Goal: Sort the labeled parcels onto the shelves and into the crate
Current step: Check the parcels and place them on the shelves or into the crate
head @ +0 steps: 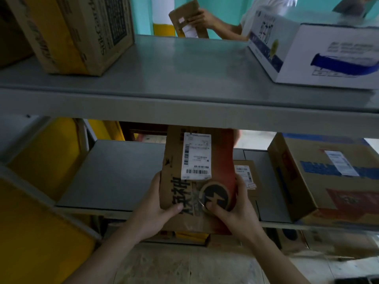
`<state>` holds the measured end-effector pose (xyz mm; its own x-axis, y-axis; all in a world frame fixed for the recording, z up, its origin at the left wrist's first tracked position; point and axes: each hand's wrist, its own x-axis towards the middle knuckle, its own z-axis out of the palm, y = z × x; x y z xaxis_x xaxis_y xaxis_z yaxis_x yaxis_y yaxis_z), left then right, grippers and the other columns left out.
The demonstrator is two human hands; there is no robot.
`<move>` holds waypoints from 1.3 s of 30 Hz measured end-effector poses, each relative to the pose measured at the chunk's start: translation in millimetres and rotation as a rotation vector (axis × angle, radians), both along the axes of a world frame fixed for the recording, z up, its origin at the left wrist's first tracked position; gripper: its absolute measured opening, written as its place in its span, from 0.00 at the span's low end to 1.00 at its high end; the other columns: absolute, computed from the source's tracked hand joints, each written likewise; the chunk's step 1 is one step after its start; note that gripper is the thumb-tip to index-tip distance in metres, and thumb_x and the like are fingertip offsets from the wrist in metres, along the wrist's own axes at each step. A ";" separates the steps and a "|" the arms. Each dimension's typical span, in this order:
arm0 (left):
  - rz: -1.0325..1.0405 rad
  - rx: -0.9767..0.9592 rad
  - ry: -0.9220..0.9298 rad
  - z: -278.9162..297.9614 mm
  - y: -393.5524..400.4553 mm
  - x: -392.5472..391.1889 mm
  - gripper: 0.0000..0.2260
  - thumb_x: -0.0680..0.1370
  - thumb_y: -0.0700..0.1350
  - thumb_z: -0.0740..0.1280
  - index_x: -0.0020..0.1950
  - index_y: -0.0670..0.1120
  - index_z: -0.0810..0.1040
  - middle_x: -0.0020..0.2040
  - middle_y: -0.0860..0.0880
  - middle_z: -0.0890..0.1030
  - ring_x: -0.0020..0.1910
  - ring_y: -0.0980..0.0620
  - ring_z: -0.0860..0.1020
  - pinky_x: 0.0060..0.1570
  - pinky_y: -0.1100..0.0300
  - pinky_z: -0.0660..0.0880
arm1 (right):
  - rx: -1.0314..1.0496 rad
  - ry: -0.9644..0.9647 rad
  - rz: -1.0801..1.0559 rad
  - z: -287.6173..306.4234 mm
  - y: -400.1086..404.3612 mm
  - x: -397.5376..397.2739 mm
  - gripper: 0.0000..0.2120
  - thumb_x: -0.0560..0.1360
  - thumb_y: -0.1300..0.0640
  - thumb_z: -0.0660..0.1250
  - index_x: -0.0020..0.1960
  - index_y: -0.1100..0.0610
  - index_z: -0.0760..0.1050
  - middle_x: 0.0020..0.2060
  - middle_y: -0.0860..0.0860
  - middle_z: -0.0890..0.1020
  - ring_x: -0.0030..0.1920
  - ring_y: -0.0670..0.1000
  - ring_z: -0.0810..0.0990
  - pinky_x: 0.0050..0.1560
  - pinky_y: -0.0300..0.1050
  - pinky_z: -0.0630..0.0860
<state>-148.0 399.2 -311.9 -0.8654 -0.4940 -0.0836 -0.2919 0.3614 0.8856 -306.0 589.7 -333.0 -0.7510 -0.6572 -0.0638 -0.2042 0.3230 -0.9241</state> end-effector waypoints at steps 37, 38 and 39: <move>-0.040 0.036 -0.121 2.7 18.1 57.0 0.44 0.74 0.51 0.75 0.72 0.68 0.43 0.56 0.79 0.61 0.49 0.87 0.63 0.63 0.69 0.62 | 0.013 -0.042 -0.046 9.8 32.0 65.4 0.59 0.60 0.44 0.84 0.77 0.35 0.48 0.62 0.35 0.77 0.61 0.38 0.79 0.64 0.50 0.79; -0.039 0.030 -0.121 1.9 17.5 57.2 0.44 0.74 0.51 0.75 0.72 0.68 0.43 0.57 0.79 0.60 0.52 0.85 0.64 0.64 0.67 0.62 | 0.010 -0.040 -0.043 10.0 31.7 65.3 0.59 0.60 0.44 0.84 0.77 0.35 0.48 0.61 0.34 0.77 0.60 0.38 0.79 0.64 0.49 0.79; -0.037 0.028 -0.117 0.7 16.2 57.2 0.45 0.73 0.53 0.75 0.74 0.67 0.43 0.58 0.78 0.60 0.55 0.80 0.66 0.67 0.65 0.63 | 0.006 -0.035 -0.038 9.9 30.4 64.6 0.58 0.61 0.45 0.84 0.77 0.36 0.47 0.60 0.31 0.76 0.60 0.37 0.79 0.64 0.48 0.79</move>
<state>-90.9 415.4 -311.2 -0.8665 -0.4580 -0.1987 -0.3809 0.3492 0.8561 -241.3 620.1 -323.1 -0.7724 -0.6280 -0.0945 -0.1594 0.3357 -0.9284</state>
